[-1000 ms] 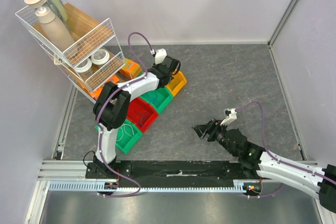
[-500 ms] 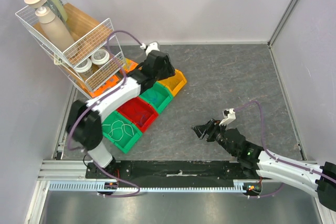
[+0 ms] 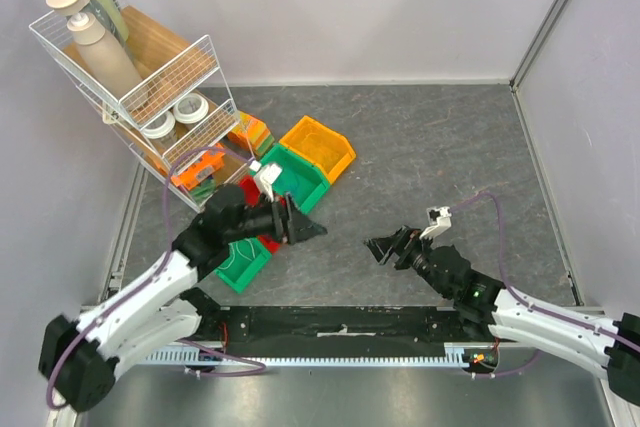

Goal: Untangle the cables

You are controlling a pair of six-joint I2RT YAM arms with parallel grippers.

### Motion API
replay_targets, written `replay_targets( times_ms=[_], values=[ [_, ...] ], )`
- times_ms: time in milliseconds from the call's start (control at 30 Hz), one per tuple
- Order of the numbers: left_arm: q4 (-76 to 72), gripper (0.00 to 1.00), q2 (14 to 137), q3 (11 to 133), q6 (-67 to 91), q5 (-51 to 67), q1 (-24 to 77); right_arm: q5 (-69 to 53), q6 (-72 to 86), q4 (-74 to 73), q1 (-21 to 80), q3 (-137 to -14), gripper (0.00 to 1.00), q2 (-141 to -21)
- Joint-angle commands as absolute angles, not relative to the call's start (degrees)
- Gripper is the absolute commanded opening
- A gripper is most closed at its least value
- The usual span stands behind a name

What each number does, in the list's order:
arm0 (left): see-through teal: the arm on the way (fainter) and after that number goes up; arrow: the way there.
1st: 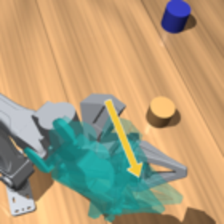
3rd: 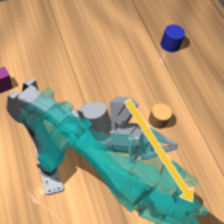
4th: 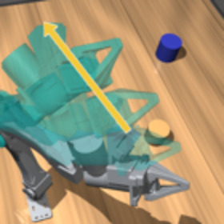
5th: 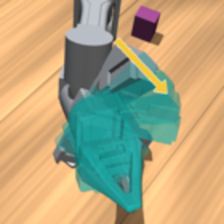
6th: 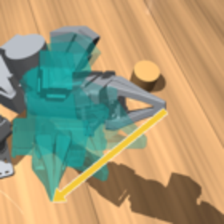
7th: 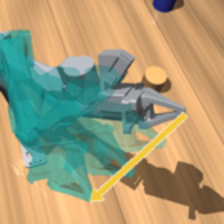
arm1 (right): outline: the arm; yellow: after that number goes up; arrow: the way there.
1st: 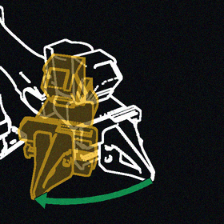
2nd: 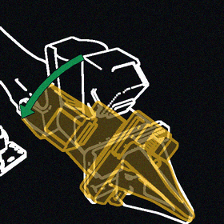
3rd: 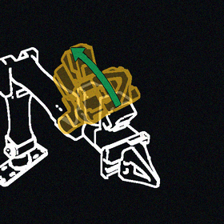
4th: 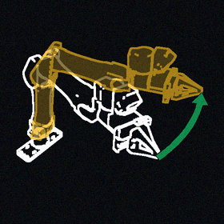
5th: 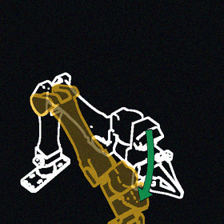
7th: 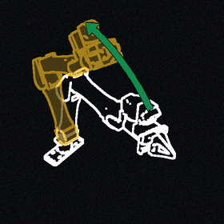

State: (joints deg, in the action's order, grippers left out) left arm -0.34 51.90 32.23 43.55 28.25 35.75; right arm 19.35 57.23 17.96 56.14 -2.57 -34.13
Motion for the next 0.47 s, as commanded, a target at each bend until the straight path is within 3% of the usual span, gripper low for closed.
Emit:
replay_targets(
  times_ms=[0,267,433],
  values=[
    [-2.90,0.85,35.63,27.08,42.72,40.87,35.86,23.02,58.44,15.13,56.34,5.62,0.98,-28.67],
    [-3.87,0.89,16.72,19.96,46.22,41.48,35.86,24.96,59.06,-6.13,56.34,6.33,0.98,-1.45],
    [-5.27,0.89,10.38,16.35,50.26,44.38,35.77,24.00,57.75,-1.94,56.34,3.61,0.98,-8.51]
  ],
)
